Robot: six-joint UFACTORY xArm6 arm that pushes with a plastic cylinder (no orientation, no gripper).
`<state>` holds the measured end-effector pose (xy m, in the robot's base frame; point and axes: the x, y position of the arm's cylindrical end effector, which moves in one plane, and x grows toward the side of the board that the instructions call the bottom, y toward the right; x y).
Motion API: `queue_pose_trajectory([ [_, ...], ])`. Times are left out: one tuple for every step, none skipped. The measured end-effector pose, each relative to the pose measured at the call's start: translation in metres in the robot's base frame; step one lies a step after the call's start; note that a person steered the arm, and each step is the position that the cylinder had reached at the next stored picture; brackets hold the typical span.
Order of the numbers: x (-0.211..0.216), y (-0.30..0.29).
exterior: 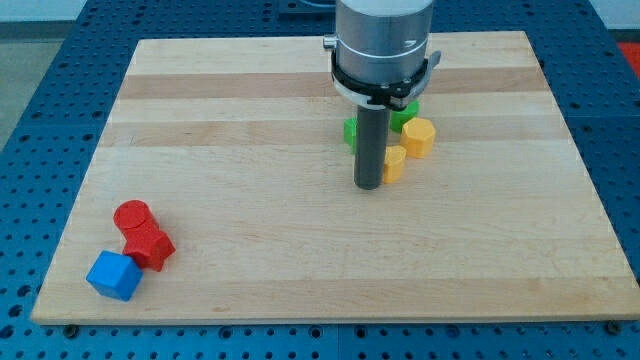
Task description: Move your arm to the bottom center
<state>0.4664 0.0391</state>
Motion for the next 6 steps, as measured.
queue_pose_trajectory([
  [-0.004, 0.0],
  [-0.005, 0.0],
  [0.017, -0.002],
  [0.058, -0.012],
  [0.09, -0.038],
  [0.123, -0.075],
])
